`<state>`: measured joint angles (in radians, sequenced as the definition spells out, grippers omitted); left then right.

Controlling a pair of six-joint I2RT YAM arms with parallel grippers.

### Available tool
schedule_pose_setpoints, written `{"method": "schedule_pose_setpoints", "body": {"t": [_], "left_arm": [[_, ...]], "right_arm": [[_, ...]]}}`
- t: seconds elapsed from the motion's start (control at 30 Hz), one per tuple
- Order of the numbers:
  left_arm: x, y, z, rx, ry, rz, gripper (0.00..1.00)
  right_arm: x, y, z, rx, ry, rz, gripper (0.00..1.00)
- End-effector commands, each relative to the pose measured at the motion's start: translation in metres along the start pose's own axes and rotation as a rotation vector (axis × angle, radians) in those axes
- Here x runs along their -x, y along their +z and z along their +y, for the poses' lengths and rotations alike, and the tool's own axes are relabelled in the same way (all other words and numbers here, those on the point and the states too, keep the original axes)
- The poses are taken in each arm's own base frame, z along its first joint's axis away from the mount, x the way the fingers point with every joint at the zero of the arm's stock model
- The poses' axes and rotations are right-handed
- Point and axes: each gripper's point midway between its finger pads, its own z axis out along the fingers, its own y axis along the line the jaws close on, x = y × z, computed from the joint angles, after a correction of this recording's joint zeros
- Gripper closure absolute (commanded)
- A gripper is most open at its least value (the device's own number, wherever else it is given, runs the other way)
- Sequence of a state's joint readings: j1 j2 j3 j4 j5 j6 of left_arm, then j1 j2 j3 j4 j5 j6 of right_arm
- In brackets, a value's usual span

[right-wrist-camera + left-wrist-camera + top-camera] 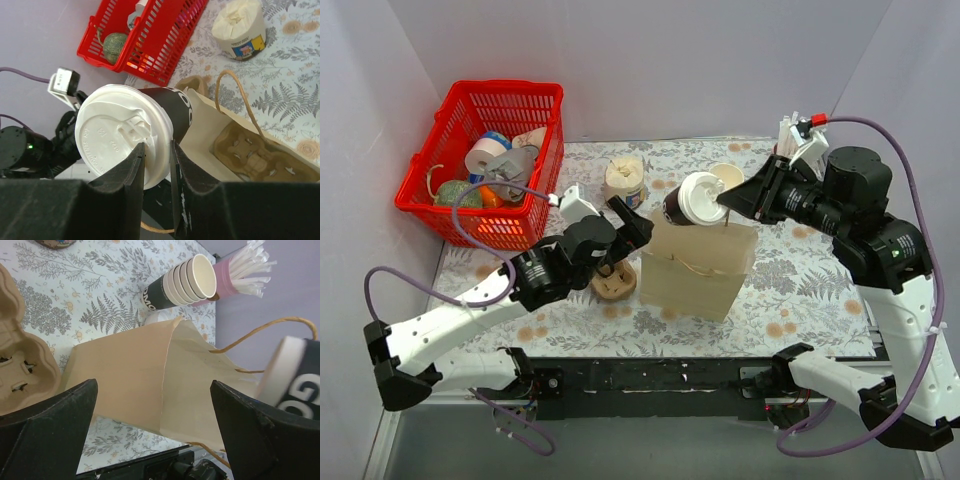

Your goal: Pack the takeout coffee

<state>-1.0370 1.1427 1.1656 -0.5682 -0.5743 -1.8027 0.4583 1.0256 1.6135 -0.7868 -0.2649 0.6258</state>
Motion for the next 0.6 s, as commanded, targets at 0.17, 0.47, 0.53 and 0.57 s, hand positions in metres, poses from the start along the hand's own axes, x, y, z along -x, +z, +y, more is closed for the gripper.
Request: {"method": "schedule_pose_setpoints", "body": {"t": [0.17,0.47,0.53,0.57], "left_arm": [[0.047,-0.040,0.037,0.066,0.023,-0.143,0.02],[0.049,-0.047,0.059,0.124,0.024,-0.160,0.02],[0.048,-0.048,0.061,0.125,0.031,-0.156,0.02],[0.048,-0.048,0.062,0.127,0.033,-0.155,0.02]], "right_arm": [[-0.035,0.003,-0.018,-0.074,0.086,0.171,0.94],[-0.049,0.020,-0.053,-0.205,0.136,0.171,0.95],[-0.052,0.024,-0.057,-0.224,0.143,0.174,0.95],[-0.055,0.027,-0.057,-0.229,0.141,0.179,0.95]]}}
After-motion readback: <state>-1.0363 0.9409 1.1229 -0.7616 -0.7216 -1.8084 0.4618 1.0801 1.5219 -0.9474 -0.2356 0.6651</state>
